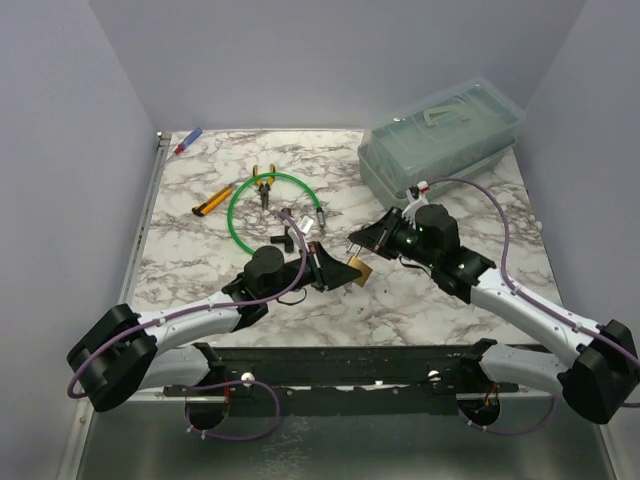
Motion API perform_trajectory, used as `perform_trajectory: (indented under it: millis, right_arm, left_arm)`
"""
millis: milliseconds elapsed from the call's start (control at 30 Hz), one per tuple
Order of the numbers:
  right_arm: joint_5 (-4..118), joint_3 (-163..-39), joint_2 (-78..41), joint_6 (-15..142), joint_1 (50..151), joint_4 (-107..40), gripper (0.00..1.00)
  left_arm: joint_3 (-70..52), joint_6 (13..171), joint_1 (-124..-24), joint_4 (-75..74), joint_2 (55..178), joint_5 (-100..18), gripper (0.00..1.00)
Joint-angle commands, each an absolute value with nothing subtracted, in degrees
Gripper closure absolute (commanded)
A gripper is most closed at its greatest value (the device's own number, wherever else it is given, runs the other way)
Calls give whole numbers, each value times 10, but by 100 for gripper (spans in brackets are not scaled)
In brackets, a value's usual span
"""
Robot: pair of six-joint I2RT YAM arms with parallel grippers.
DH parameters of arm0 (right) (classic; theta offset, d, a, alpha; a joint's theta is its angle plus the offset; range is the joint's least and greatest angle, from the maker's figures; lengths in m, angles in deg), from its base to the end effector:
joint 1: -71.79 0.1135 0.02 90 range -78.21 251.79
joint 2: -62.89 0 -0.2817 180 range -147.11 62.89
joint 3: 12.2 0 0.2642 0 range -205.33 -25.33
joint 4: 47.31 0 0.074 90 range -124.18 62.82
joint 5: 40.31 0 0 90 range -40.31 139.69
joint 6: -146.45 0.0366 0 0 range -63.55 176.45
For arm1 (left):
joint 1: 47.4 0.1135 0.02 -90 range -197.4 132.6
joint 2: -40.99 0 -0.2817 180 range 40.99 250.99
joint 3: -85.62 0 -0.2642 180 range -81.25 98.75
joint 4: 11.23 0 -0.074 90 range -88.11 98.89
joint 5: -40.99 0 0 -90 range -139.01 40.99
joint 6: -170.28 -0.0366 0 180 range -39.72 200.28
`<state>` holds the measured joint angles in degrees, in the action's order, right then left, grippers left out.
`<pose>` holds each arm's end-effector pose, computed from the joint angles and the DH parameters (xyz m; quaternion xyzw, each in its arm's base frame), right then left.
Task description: Unlock with the key
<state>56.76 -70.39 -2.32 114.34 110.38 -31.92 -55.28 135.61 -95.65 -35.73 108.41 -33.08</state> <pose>0.2052 0.1695 0.2949 0.1052 0.8235 0.4482 0.3315 0.1612 -0.1957 0.2410 0.0498 0.7277 -0.5942 0.3390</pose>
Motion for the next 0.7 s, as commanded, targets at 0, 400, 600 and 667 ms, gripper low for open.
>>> perform_trajectory:
  millis: [0, 400, 600, 667]
  right_arm:
    - [676, -654, 30, 1040, 1113, -476, 89]
    - [711, -683, 95, 939, 1113, -381, 51]
    - [687, -742, 124, 899, 1113, -249, 28]
    - [678, -761, 130, 886, 1113, -215, 27]
  left_arm:
    - [-555, 1412, -954, -454, 1092, -307, 100]
    - [-579, 1453, -940, -537, 1096, -269, 100]
    - [-596, 1451, -911, -531, 1084, -269, 100]
    - [-597, 1451, -907, -530, 1088, -268, 100]
